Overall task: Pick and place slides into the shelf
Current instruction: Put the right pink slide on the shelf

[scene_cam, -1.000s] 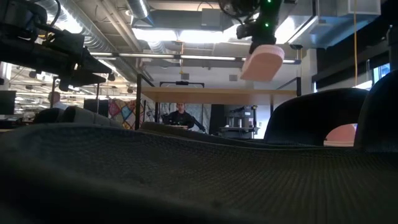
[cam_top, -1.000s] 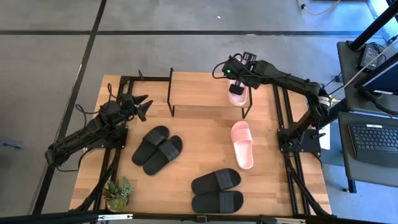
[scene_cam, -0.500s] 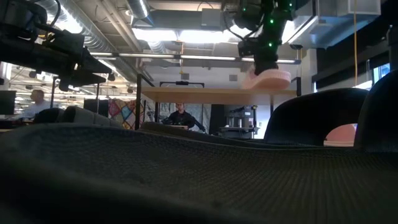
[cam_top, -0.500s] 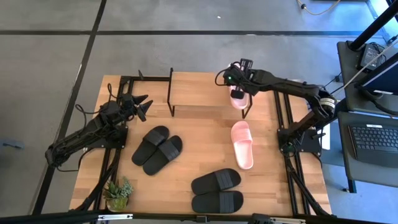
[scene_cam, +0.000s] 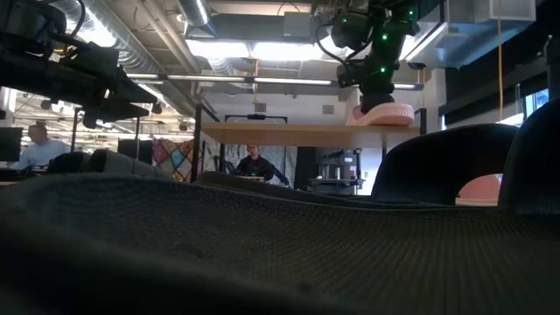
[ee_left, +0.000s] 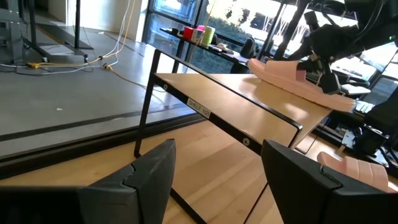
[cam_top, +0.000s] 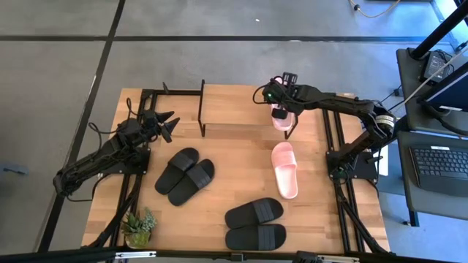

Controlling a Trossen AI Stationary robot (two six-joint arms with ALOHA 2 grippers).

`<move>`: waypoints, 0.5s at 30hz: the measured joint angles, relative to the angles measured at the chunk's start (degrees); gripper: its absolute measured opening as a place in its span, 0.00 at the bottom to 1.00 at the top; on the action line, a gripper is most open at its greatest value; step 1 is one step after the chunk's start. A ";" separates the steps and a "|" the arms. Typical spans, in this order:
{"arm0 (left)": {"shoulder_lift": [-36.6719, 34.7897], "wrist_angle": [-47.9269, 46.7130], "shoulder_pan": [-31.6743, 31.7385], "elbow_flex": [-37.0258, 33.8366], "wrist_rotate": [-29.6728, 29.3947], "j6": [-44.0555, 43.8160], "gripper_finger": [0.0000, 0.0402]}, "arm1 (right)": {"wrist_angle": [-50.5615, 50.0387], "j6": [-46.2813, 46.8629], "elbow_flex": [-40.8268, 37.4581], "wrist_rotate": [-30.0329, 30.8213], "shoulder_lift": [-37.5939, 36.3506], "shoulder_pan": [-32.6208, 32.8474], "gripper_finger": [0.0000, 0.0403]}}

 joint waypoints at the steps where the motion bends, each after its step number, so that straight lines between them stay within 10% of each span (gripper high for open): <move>1: -0.01 0.00 0.00 0.00 0.00 0.00 0.57 | -0.02 0.00 0.00 0.00 0.00 0.00 0.18; 15: -0.02 0.00 -0.01 0.00 0.00 -0.02 0.57 | 0.02 0.14 0.00 -0.15 0.00 0.00 0.32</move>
